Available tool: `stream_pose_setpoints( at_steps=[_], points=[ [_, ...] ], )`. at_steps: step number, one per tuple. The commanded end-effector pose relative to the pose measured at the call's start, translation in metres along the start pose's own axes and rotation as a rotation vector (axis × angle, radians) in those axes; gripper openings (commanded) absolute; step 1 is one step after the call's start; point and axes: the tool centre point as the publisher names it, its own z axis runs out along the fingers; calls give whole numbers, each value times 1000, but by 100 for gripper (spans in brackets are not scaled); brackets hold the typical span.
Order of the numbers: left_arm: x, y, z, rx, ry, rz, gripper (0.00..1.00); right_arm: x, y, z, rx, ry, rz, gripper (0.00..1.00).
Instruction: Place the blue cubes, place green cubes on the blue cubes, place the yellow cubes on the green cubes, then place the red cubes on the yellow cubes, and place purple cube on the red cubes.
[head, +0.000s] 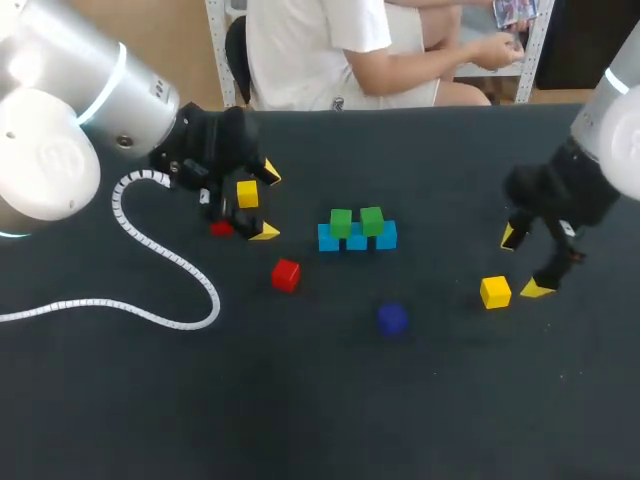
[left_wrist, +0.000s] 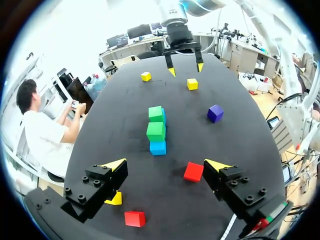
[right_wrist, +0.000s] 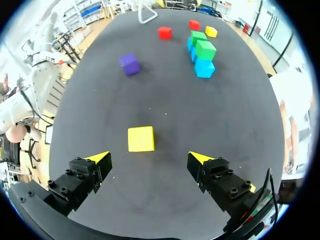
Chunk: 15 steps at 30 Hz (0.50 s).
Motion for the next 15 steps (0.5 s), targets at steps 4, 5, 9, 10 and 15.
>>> stream_pose_setpoints(
  at_steps=[4, 5, 9, 10, 15],
  points=[
    [1, 2, 0, 4, -3, 3, 100, -1, -2, 11, 18, -6, 24, 100],
    [1, 2, 0, 4, -3, 3, 100, -2, -2, 12, 16, -12, 25, 100],
    [1, 2, 0, 4, -3, 3, 100, -2, -2, 20, 2, -30, 33, 100],
    [1, 2, 0, 4, -3, 3, 100, -2, -3, 23, -7, -39, 33, 100],
    [1, 2, 0, 4, -3, 3, 100, -7, -8, 34, -24, -51, 21, 100]
  ],
)
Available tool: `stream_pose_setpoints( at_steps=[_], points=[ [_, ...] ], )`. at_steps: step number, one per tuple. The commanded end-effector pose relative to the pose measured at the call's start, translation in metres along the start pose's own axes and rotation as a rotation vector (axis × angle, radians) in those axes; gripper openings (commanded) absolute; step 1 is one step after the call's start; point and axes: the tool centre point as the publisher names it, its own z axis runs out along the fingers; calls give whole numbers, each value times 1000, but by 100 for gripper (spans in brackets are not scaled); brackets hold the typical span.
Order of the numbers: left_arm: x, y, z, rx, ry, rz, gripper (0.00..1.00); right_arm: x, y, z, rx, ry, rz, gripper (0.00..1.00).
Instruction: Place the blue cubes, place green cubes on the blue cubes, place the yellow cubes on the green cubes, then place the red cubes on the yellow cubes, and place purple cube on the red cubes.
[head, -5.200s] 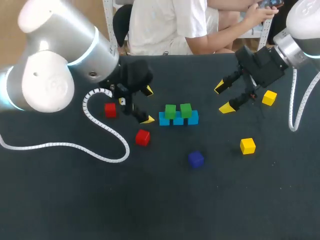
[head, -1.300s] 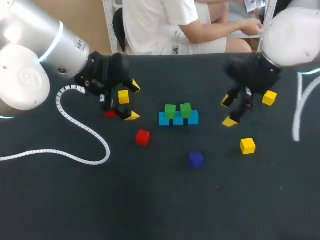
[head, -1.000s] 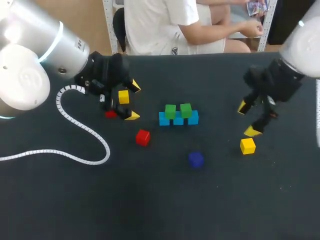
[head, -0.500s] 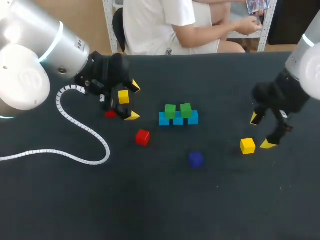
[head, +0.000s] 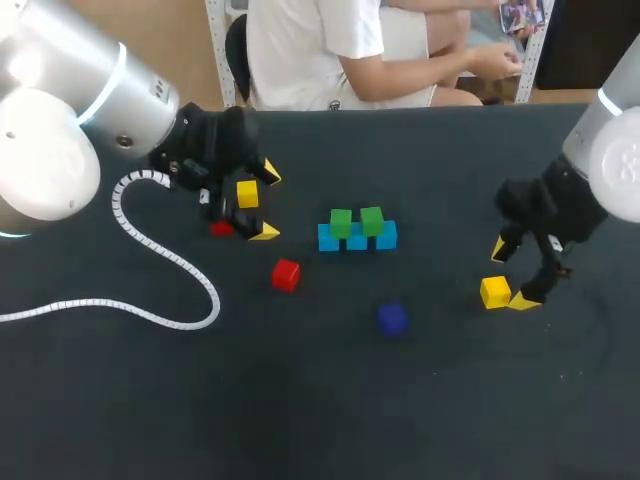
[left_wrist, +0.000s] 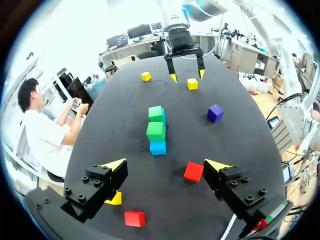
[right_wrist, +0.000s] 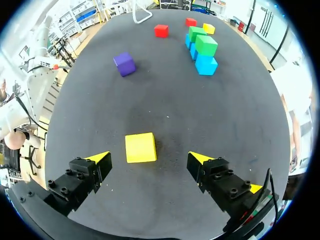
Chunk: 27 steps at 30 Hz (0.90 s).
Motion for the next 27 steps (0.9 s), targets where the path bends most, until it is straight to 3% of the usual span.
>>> stream_pose_setpoints(
  at_steps=[1, 14, 27],
  points=[
    [1, 2, 1, 4, -3, 3, 100, -2, -14, 10, -17, -13, -4, 100],
    [1, 2, 1, 4, -3, 3, 100, -4, -32, 17, -28, -17, -19, 100],
    [1, 2, 1, 4, -3, 3, 100, -2, -25, 18, -42, -31, -34, 100]
  ],
)
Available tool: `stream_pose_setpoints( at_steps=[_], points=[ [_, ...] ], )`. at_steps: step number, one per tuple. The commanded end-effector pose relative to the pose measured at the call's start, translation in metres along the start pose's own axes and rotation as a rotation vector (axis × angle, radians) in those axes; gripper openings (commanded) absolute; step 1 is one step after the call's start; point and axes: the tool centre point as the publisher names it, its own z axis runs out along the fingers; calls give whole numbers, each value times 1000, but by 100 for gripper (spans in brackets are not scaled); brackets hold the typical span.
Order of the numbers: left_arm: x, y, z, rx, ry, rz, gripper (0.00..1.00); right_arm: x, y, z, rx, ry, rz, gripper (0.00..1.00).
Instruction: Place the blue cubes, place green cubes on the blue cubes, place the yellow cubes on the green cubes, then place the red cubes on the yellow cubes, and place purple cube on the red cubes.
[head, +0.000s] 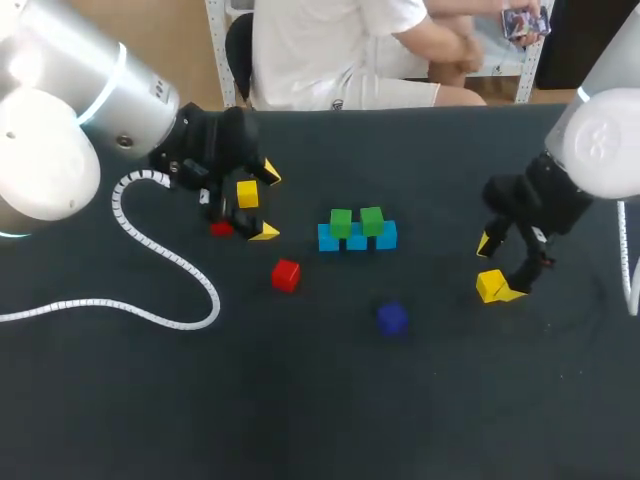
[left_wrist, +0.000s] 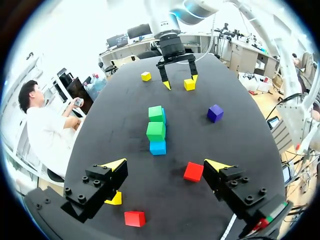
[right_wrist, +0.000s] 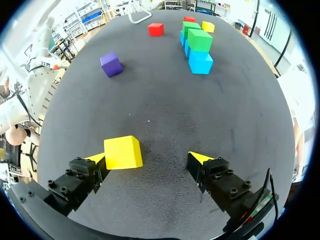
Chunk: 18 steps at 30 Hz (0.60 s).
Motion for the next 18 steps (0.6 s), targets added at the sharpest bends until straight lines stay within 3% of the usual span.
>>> stream_pose_setpoints(
  at_steps=[1, 2, 3, 4, 12, 14, 15, 16, 18],
  points=[
    [1, 2, 1, 4, -3, 3, 100, 1, 4, 2, 0, -6, -11, 100],
    [1, 2, 1, 4, -3, 3, 100, 1, 5, 2, 0, -5, -13, 87],
    [1, 2, 1, 4, -3, 3, 100, 1, 7, 2, -1, -3, -17, 58],
    [1, 2, 1, 4, -3, 3, 100, 1, 8, 2, -1, -3, -23, 49],
    [1, 2, 1, 4, -3, 3, 100, -1, 17, 1, 14, 3, -35, 45],
    [1, 2, 1, 4, -3, 3, 100, -3, 20, 1, 15, 7, -54, 49],
    [1, 2, 1, 4, -3, 3, 100, -4, 21, 1, 13, 10, -60, 81],
    [1, 2, 1, 4, -3, 3, 100, -6, 22, 0, 13, 17, -65, 100],
    [1, 2, 1, 4, -3, 3, 100, -8, 24, -1, 13, 27, -65, 100]
  ],
)
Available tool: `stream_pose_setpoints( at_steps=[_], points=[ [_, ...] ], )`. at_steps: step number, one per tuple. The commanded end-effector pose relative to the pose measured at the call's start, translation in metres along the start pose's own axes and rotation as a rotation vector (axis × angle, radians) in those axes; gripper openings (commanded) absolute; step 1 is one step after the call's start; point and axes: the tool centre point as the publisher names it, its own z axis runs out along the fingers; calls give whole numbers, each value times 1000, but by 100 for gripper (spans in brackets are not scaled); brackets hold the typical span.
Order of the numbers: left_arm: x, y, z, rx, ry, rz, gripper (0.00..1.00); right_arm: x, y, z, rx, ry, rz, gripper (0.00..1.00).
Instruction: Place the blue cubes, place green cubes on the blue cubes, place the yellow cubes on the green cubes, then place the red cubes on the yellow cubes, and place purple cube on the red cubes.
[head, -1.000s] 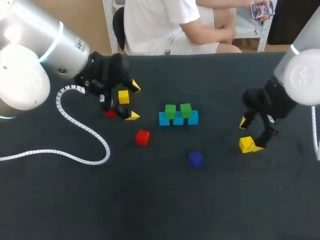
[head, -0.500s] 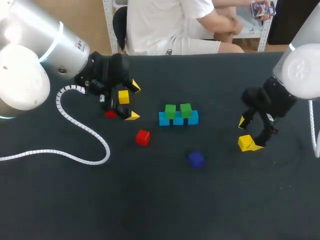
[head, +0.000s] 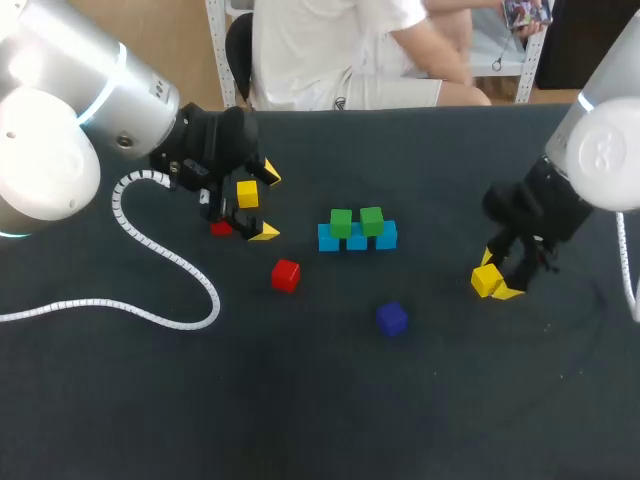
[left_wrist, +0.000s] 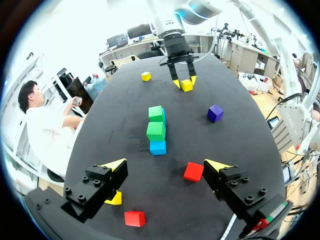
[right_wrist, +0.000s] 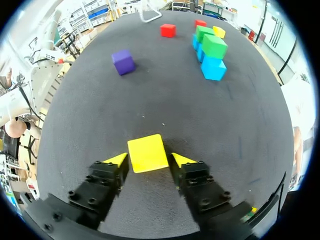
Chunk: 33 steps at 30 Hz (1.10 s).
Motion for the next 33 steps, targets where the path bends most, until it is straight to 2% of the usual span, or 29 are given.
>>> stream_pose_setpoints(
  at_steps=[1, 8, 13, 26, 27, 29, 30, 33],
  points=[
    [1, 2, 0, 4, -3, 3, 100, -6, 10, -4, 14, 21, 1, 100],
    [1, 2, 0, 4, -3, 3, 100, -9, 20, -13, 29, 31, -12, 100],
    [1, 2, 0, 4, -3, 3, 100, -5, 16, -15, 39, 33, -9, 100],
    [1, 2, 0, 4, -3, 3, 100, -12, 13, -14, 27, 39, -49, 100],
    [1, 2, 0, 4, -3, 3, 100, -12, 12, -13, 26, 40, -50, 94],
    [1, 2, 0, 4, -3, 3, 100, -13, 12, -13, 26, 40, -53, 68],
    [1, 2, 0, 4, -3, 3, 100, -13, 12, -13, 25, 41, -54, 50],
    [1, 2, 0, 4, -3, 3, 100, -12, 11, -11, 22, 41, -53, 45]
  ],
)
